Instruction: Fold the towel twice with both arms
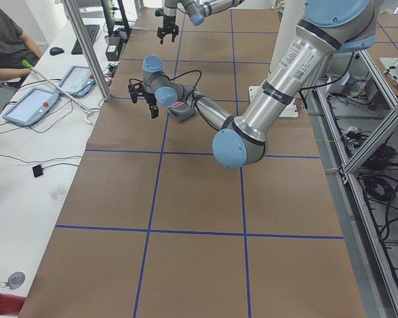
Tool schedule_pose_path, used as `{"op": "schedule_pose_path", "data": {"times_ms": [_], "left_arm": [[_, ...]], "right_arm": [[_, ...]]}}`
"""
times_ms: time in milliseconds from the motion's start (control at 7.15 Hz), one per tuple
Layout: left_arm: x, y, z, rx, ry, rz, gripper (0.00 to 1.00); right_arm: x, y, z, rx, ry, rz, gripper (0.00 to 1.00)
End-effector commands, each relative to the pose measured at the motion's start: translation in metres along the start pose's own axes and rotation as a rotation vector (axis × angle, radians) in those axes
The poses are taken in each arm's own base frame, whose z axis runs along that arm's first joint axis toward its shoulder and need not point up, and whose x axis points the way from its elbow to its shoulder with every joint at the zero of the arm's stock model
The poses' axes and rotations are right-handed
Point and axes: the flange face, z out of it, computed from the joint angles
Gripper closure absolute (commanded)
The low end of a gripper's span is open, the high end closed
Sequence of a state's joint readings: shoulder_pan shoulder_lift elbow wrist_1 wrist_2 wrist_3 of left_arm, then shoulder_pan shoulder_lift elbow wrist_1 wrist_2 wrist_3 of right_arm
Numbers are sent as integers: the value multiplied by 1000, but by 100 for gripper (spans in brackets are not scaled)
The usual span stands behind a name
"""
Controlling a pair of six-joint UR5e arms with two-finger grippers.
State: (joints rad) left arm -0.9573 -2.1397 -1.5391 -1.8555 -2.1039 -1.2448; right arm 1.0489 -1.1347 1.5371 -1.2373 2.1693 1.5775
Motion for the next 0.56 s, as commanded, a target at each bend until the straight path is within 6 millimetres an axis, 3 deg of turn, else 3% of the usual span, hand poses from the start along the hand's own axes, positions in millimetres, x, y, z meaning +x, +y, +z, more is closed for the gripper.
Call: {"op": "schedule_pose_path", "data": {"times_ms": [0,280,420], "left_arm": [[-119,-5,-46,-6,-129,312,0],[-230,-21,-60,-38,-225,568,0],[-269,-33,-72,-44,-251,616,0]], "right_arm": [[60,-56,-17,-22,37,-240,0],[141,-112,-37,-37,110,-454,0],[172,-131,-40,-69,147,-576,0]]}}
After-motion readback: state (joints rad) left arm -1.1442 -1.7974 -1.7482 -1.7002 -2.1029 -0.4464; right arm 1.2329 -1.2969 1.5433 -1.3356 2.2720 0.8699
